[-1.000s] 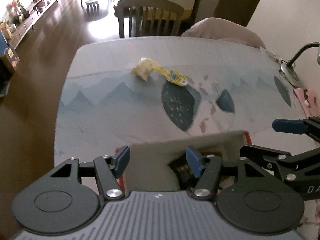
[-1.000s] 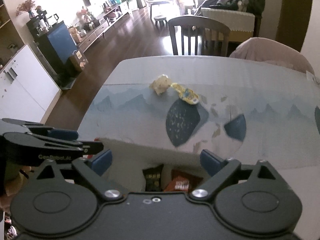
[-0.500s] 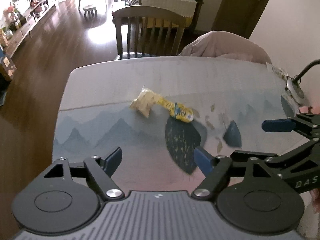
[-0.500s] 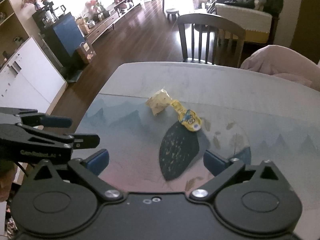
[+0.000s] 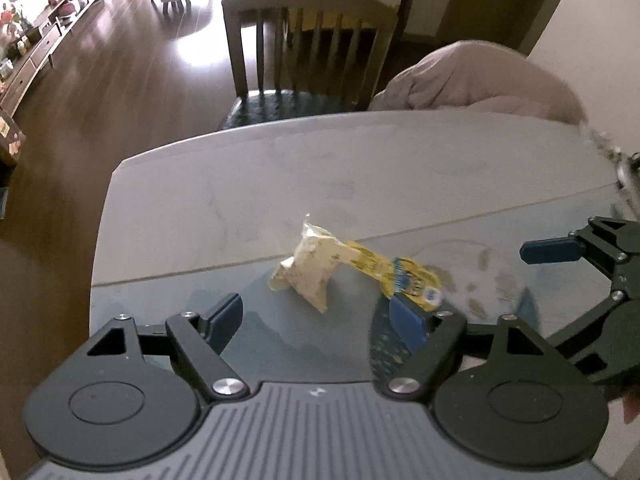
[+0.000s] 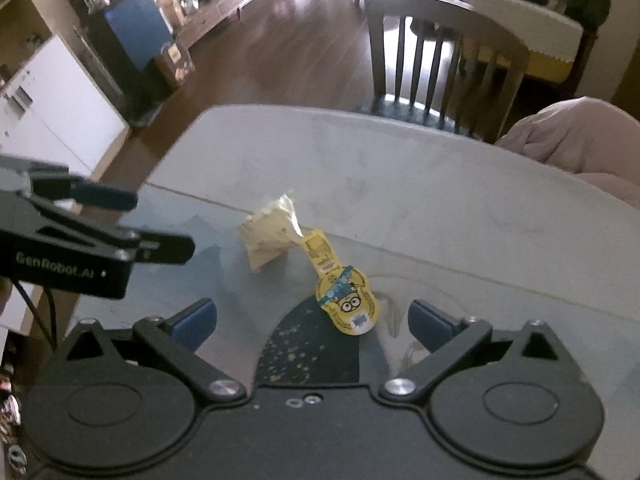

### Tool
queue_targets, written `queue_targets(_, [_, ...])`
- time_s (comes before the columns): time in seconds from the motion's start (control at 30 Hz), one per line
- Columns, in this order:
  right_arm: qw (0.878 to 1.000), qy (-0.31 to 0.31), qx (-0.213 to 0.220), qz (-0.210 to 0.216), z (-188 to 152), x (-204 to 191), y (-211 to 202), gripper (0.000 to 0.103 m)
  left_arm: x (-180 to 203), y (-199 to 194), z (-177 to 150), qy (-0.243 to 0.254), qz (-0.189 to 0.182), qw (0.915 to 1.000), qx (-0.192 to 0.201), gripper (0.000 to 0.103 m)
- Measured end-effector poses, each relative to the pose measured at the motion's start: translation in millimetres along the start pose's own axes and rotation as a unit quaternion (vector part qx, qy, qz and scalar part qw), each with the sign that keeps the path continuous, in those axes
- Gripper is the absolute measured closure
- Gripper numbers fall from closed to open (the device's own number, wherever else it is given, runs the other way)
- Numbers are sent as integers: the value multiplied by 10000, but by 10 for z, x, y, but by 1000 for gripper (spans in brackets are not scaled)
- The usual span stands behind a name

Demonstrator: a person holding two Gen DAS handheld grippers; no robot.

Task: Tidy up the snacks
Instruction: 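Grasp the yellow Minion jelly stick with the right tool while the left tool grasps the white packet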

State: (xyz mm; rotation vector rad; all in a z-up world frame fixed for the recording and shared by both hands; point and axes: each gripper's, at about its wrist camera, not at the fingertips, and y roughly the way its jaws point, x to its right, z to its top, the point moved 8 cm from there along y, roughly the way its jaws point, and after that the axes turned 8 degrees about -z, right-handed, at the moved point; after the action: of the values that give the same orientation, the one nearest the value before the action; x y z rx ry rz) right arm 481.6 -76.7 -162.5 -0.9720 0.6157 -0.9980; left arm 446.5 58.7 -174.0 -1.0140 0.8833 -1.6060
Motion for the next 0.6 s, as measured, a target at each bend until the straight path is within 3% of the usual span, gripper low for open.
queue_targets(0.33, [9979, -408, -497, 65, 13, 8, 732, 4, -106, 767, 56, 236, 109, 9983, -524, 22])
queue_targets(0.6, [9959, -553, -713, 8, 2, 47, 1086, 12, -167, 1082, 72, 389, 164, 9960, -783, 23])
